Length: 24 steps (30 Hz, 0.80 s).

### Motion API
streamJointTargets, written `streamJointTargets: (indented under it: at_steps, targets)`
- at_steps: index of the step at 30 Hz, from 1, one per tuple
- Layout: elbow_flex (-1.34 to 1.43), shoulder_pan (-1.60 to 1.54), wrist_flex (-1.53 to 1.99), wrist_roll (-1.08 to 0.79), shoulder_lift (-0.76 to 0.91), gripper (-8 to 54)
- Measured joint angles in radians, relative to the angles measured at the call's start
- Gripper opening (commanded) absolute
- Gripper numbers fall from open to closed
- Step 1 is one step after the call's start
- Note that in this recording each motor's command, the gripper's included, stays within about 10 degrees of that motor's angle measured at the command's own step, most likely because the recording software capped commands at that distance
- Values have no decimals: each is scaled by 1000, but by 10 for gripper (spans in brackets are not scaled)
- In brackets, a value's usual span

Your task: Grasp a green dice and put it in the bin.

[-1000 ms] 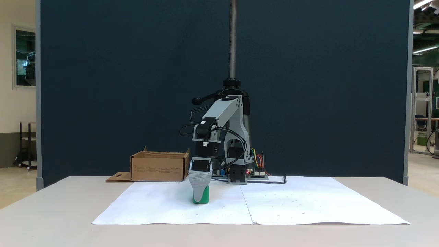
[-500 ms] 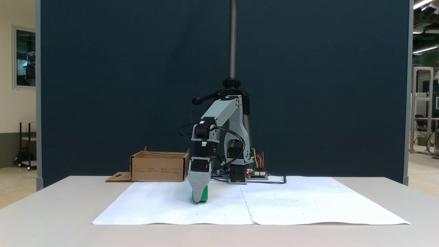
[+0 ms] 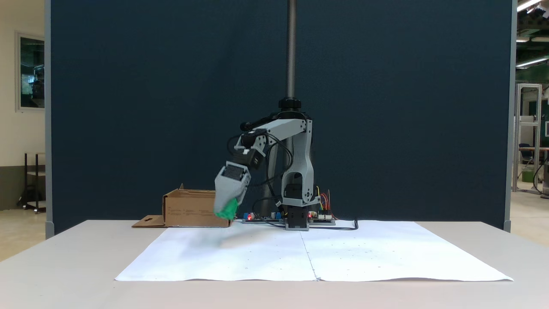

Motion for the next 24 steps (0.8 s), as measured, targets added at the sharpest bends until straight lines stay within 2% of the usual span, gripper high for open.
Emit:
streamJointTargets:
  at_steps: [7, 15, 18, 24]
  targets:
    - [0, 137, -2, 83, 67, 124]
    - [-23, 299, 0, 258, 101, 124]
    - [-202, 430, 58, 373, 101, 123]
    - [-308, 584, 147, 471, 104, 123]
